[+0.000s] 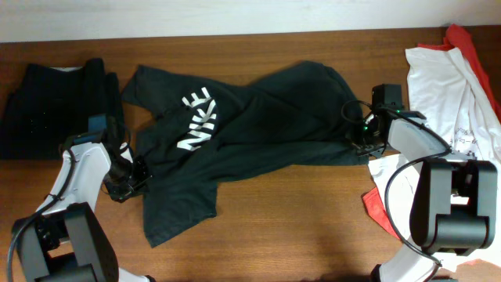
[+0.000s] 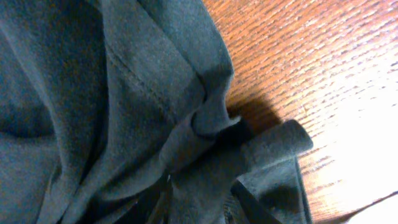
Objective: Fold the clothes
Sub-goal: 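Grasp the shirt's left and right edges with both grippers, then lift the shirt with both grippers, shake it, and lay it flat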
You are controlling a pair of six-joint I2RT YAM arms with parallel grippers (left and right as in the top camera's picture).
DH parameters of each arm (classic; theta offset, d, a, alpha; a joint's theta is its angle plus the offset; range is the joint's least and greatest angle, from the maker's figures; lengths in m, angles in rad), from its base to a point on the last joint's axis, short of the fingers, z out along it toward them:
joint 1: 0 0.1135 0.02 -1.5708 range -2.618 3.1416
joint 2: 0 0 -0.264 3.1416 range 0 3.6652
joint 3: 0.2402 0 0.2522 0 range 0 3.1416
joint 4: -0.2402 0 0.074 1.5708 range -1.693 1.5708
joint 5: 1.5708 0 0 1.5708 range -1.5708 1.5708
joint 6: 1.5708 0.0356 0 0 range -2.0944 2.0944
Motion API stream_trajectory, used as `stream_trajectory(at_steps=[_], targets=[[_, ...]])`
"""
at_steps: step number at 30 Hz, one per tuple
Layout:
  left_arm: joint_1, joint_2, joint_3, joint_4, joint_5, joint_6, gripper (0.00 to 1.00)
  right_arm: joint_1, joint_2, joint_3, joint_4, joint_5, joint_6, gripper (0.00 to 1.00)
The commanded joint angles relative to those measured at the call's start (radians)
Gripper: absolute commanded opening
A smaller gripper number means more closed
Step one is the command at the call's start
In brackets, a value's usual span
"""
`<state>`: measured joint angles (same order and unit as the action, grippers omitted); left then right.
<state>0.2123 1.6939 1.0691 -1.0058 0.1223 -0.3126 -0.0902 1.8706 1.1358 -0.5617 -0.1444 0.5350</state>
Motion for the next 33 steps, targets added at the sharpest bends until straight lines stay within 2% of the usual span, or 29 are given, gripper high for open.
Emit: stream_trajectory(at_steps=[1, 7, 10, 18, 19, 20, 21, 22, 28, 30, 33], targets=[[-0.003, -0.011, -0.004, 0.002, -0.004, 0.016, 0.0, -0.015, 0.011, 0.042, -0.034, 0.024, 0.005, 0.31], [-0.003, -0.011, -0.004, 0.002, -0.004, 0.016, 0.0, -0.036, 0.01, 0.061, -0.061, 0.021, -0.003, 0.31], [-0.003, -0.011, -0.004, 0.003, -0.004, 0.016, 0.0, -0.035, 0.01, 0.06, -0.069, 0.022, -0.006, 0.26], [-0.003, -0.011, -0.004, 0.002, -0.004, 0.015, 0.01, -0.035, 0.029, 0.059, -0.068, 0.024, -0.006, 0.25], [-0.003, -0.011, -0.004, 0.003, -0.004, 0.015, 0.0, -0.035, 0.033, 0.059, -0.067, 0.024, -0.006, 0.21], [-0.003, -0.011, -0.004, 0.005, -0.004, 0.015, 0.0, -0.035, 0.033, 0.059, -0.067, 0.025, -0.006, 0.09], [-0.003, -0.011, -0.004, 0.006, -0.004, 0.015, 0.0, -0.035, 0.033, 0.059, -0.067, 0.024, -0.006, 0.04], [-0.003, -0.011, -0.004, 0.009, -0.004, 0.015, 0.0, -0.035, 0.032, 0.06, -0.07, 0.024, -0.006, 0.04], [-0.003, -0.014, 0.05, 0.028, 0.037, 0.036, 0.0, -0.05, -0.072, 0.18, -0.271, 0.131, -0.009, 0.04], [-0.003, -0.022, 0.111, 0.011, 0.085, 0.05, 0.0, -0.05, -0.14, 0.266, -0.352, 0.142, -0.077, 0.04], [-0.003, -0.041, 0.252, -0.054, 0.146, 0.081, 0.0, -0.053, -0.233, 0.401, -0.483, 0.156, -0.102, 0.04]])
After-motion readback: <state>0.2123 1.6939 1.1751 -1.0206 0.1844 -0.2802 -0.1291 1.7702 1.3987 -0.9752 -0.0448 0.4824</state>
